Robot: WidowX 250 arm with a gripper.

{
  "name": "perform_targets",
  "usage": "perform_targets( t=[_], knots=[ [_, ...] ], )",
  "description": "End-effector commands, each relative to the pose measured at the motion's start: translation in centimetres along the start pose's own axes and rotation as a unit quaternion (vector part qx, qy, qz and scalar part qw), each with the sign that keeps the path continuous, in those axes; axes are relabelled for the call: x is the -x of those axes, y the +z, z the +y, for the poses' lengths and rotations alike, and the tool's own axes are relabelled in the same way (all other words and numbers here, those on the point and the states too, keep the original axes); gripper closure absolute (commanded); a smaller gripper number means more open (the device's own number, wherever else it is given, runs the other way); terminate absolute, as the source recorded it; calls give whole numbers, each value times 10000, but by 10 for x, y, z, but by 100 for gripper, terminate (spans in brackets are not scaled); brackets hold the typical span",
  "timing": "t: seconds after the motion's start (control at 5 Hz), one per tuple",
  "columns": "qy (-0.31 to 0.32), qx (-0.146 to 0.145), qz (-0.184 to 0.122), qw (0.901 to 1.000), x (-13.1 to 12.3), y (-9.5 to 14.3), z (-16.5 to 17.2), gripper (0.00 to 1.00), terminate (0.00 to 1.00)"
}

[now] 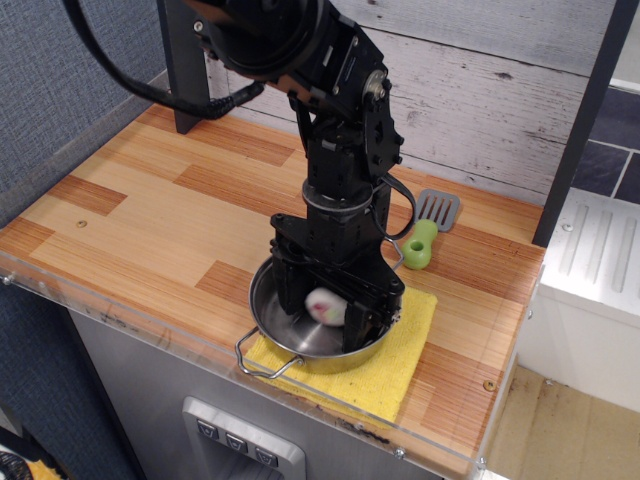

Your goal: Put the food near the far corner of the table.

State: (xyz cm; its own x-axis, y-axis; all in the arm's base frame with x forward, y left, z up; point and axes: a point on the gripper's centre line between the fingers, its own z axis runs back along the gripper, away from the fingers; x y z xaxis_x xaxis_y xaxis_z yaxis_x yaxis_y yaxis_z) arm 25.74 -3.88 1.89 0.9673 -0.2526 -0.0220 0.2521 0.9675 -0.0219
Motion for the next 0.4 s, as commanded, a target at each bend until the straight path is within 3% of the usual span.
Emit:
perform_targets(
  t=[0.0,0.2],
  knots=[
    [138,104,-951,9953,-21,62,15,100,0],
    [689,346,-1641,9834,-34,114,54,100,0]
  ],
)
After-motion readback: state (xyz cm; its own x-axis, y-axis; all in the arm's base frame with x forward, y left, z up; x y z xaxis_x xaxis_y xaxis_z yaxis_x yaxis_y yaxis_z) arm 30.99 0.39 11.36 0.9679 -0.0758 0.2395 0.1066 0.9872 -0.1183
